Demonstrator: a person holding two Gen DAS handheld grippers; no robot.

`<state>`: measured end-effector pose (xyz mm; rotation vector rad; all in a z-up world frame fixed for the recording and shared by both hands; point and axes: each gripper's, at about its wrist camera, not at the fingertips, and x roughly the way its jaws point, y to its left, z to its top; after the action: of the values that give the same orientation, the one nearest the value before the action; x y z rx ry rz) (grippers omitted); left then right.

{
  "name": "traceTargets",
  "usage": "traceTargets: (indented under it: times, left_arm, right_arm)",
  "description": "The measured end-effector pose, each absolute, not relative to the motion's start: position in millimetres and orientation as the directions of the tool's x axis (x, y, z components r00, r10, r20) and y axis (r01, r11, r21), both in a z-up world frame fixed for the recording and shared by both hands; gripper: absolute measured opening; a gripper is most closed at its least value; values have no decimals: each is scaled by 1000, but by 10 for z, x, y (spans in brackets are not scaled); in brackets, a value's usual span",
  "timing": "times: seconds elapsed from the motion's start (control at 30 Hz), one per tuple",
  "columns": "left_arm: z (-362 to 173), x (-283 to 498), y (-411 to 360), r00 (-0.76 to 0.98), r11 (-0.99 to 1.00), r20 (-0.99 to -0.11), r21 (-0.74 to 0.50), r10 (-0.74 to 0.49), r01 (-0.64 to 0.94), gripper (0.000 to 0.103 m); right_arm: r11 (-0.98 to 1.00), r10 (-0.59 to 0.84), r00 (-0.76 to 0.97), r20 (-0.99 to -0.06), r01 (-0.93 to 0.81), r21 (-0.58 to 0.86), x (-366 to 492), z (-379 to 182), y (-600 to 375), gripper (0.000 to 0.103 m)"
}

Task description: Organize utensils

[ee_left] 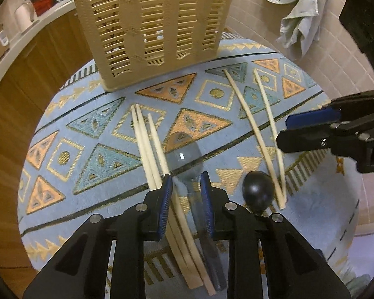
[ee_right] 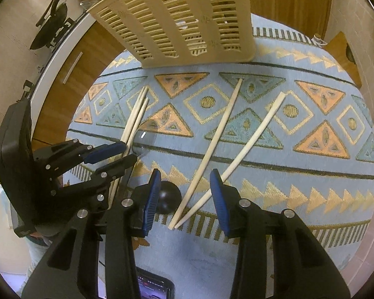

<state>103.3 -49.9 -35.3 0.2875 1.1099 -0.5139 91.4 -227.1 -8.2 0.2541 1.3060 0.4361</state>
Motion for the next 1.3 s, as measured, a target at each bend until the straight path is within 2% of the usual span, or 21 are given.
traceTargets:
  times: [0.13, 0.5, 0.57, 0.7, 0.77, 0.87, 0.97, 1.13, 1.2, 1.3]
  left_arm:
    - [-318, 982, -500, 345, 839, -900, -40, -267, 543, 23]
    - [-408, 1053, -589, 317, 839, -926, 0, -205, 544, 23]
    - [-426, 1062, -659, 344, 838, -921, 36, -184, 545, 12]
    - [-397, 1084, -591, 398, 869, -890, 6, -221, 495, 10]
    - [-335, 1088, -492, 410, 877, -868, -57, -279, 476, 9]
    - [-169, 1081, -275, 439, 880, -821, -150, -364, 450, 9]
    - [-31, 1025, -75, 479, 885, -787, -174, -389, 432, 10]
    - [31, 964, 175, 510, 886, -753, -210, -416, 413, 10]
    - [17, 941, 219, 516, 888, -749, -214, -416, 407, 10]
    - [-20, 936, 314, 519, 889, -742, -232, -425, 395, 10]
  right_arm:
    - [887, 455, 177, -873, -175, 427, 866, -130, -2280, 38]
    - [874, 479, 151, -864, -165, 456, 806, -142, -2366, 38]
    - [865, 494, 124, -860, -169, 473, 764, -147, -2329, 38]
    - [856, 503, 84, -860, -185, 482, 642, -155, -2154, 38]
    - [860, 493, 62, -868, -184, 476, 593, -204, -2003, 38]
    - [861, 490, 25, -871, -172, 479, 548, -290, -1801, 32]
    - [876, 464, 9, -886, -151, 457, 530, -348, -1632, 28]
    - [936, 342, 92, -935, -119, 331, 550, -311, -1512, 19]
    - [949, 300, 115, -947, -134, 284, 552, -291, -1432, 19]
    - [954, 250, 157, -955, -208, 215, 567, -251, -1242, 12]
